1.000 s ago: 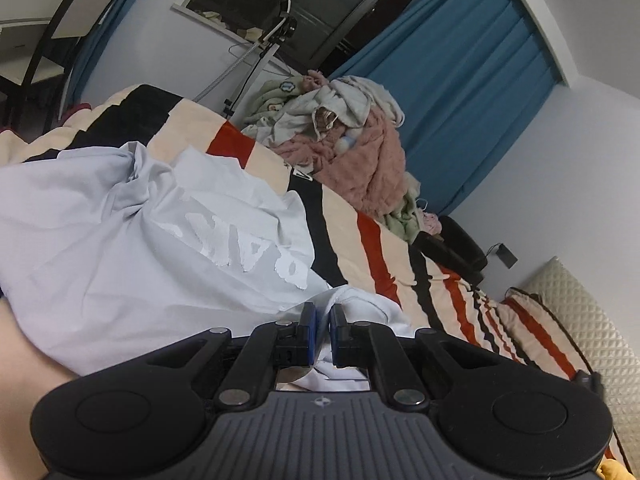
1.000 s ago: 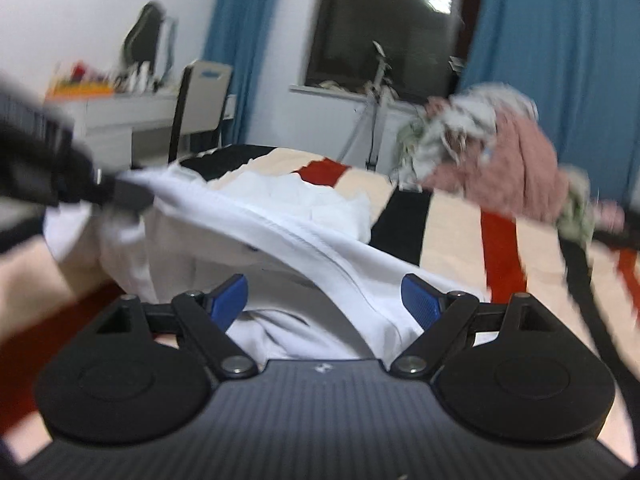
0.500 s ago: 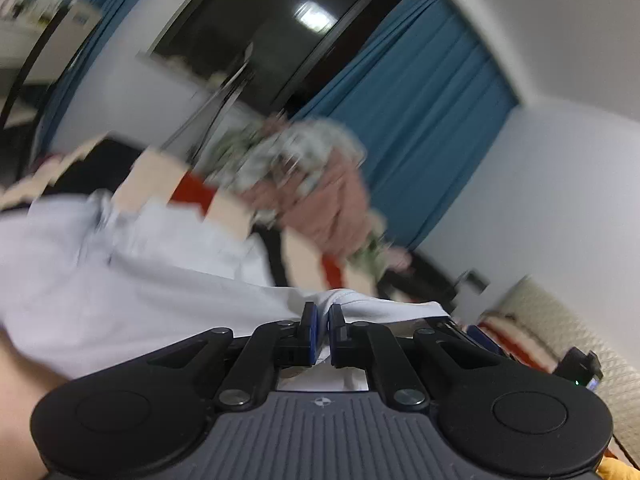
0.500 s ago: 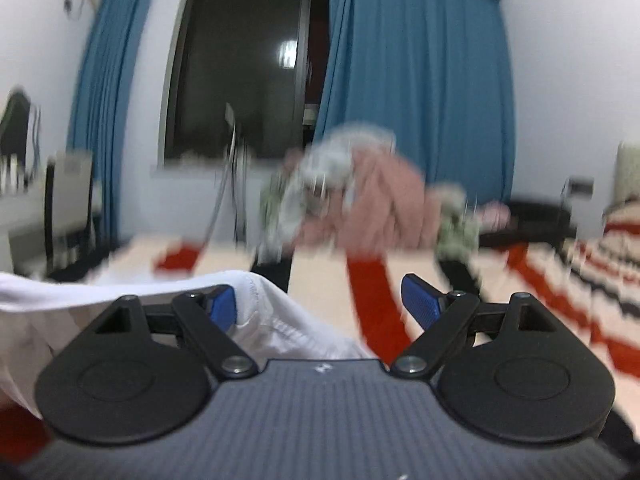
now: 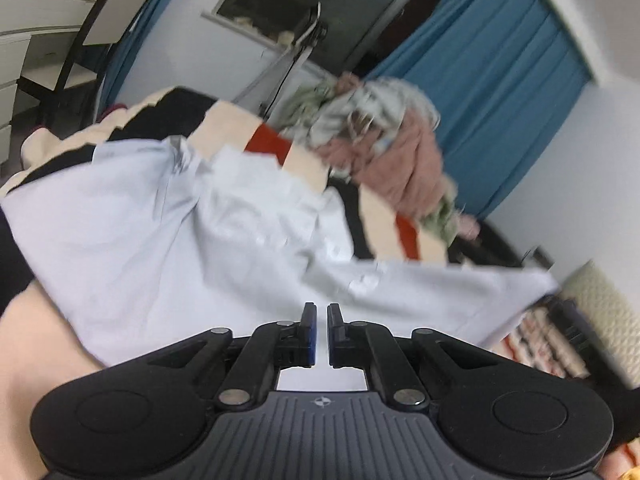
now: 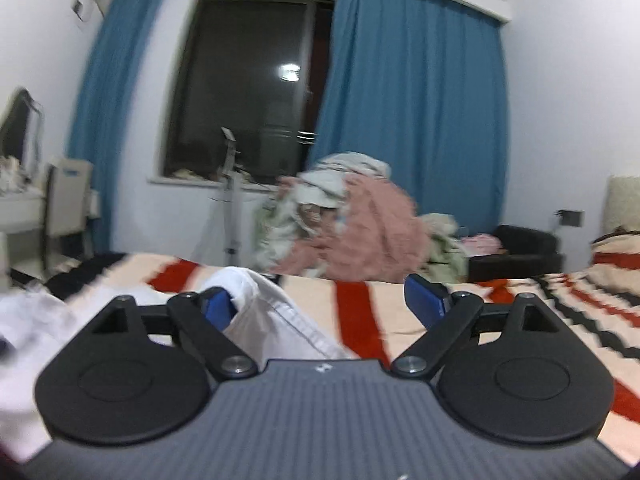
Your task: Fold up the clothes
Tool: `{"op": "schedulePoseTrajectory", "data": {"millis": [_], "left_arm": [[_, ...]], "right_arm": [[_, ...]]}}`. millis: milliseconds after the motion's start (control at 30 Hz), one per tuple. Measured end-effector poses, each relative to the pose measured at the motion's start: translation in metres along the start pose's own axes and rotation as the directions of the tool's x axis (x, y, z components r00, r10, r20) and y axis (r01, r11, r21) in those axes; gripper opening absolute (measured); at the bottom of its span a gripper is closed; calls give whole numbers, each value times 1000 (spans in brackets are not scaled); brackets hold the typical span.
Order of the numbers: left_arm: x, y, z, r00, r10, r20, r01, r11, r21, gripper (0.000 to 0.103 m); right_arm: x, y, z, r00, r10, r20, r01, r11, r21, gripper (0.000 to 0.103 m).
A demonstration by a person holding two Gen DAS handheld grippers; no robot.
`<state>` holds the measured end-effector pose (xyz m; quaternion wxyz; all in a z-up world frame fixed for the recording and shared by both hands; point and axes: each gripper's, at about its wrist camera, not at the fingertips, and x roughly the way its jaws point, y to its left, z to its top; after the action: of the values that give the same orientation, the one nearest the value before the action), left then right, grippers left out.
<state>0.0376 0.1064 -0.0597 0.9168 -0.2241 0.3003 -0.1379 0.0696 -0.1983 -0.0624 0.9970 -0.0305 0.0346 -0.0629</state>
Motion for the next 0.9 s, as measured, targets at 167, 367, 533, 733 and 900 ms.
{"op": "schedulePoseTrajectory", "data": {"millis": [167,367,533,733,900], "left_arm": [[5,-20,-8,999,-22,-38,28,987,157,43],[21,-75,-49,999,10,-36,7,902,432,91],[49,-106,-79,970,184,160,-243,777,580,92],[36,-81,-62,901,304,310,-413,822,392,93],[-26,-59,-44,842,276,463,-379,914,145,99]], "right_arm": [[2,-3,1,999,28,-32,-27,999,35,88],[7,-7,1,996,49,-79,-43,996,74,88],[12,-11,1,991,68,-116,-55,993,108,88],[12,-25,1,994,8,-110,12,984,180,88],[12,-37,-4,992,-62,-113,85,973,216,88]]}}
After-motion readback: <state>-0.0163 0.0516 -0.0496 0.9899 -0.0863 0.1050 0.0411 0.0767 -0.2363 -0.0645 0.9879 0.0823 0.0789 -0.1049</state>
